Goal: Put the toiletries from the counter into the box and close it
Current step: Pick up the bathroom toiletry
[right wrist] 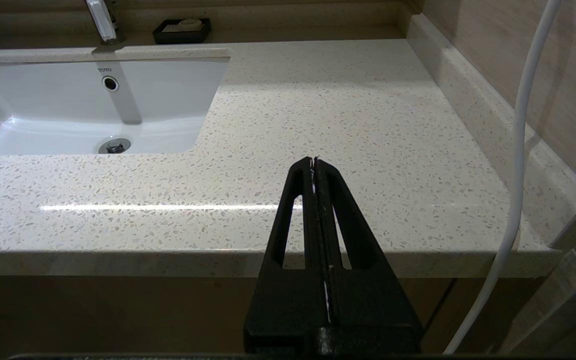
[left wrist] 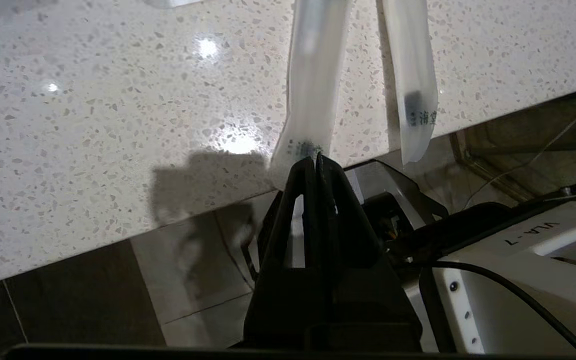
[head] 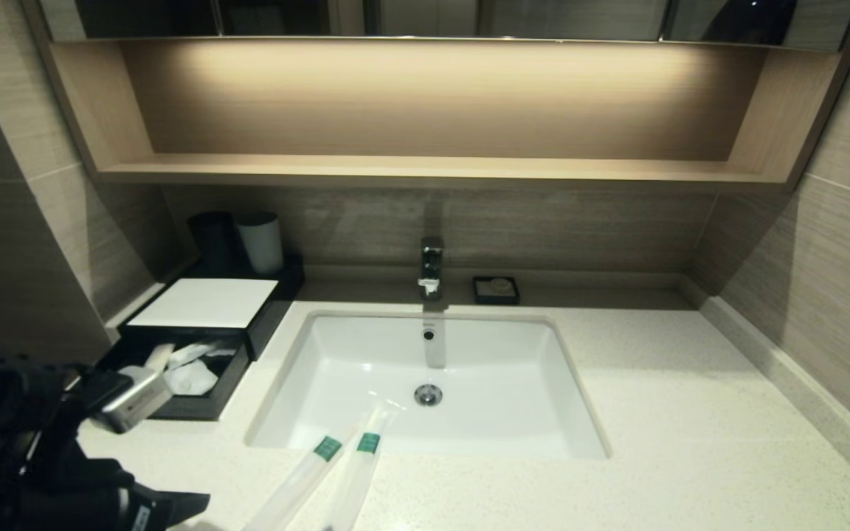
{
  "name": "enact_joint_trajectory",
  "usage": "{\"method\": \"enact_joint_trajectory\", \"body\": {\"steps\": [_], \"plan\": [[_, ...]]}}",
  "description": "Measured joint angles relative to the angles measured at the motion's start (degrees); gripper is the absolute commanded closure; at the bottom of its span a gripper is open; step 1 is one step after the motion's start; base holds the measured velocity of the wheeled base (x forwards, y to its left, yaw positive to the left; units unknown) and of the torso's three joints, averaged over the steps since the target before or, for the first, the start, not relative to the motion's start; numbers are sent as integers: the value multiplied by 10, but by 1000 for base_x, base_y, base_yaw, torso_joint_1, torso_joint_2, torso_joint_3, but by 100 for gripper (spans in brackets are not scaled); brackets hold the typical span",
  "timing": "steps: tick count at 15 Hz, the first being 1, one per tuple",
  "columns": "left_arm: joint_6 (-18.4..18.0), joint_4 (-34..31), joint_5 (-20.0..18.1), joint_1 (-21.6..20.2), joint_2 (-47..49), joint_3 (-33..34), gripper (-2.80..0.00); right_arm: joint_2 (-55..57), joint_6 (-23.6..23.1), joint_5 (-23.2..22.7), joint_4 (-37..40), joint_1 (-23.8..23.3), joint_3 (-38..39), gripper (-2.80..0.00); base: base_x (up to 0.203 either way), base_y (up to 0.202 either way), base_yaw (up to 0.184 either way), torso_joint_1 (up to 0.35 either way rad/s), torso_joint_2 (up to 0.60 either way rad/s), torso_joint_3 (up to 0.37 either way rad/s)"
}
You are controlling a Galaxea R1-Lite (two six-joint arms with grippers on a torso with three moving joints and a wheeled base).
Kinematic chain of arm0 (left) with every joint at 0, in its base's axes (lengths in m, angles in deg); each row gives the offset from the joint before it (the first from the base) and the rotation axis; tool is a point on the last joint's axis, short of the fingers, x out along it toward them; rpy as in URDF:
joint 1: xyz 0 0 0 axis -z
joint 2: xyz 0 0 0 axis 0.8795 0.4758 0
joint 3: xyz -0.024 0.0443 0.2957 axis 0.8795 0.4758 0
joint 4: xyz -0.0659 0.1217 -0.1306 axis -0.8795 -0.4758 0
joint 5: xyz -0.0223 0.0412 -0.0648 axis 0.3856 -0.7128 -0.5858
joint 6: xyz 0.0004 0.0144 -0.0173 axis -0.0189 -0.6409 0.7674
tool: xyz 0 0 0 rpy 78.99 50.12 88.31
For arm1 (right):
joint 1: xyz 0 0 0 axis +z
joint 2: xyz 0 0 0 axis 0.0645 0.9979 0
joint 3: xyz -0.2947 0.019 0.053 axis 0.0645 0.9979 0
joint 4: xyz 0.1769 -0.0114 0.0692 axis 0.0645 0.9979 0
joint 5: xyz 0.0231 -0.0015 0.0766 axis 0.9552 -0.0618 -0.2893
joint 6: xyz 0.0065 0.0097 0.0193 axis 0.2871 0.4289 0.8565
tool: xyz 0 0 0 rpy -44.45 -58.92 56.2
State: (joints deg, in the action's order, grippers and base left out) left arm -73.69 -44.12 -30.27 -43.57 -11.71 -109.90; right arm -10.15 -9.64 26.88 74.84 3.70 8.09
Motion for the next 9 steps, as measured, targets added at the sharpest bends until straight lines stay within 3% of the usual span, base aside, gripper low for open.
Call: {"method": "enact_joint_trajectory", "body": {"steps": [2, 5, 9], "plan": [[-17, 0, -28, 1, -11, 18, 0, 0, 0, 0, 0, 0, 0, 0, 0, 0, 0, 0, 0, 0], [-51, 1, -31, 1, -19, 44, 0, 0, 0, 0, 0, 0, 0, 0, 0, 0, 0, 0, 0, 0], [-63, 2, -31, 1, -20, 62, 0, 0, 0, 0, 0, 0, 0, 0, 0, 0, 0, 0, 0, 0]]}}
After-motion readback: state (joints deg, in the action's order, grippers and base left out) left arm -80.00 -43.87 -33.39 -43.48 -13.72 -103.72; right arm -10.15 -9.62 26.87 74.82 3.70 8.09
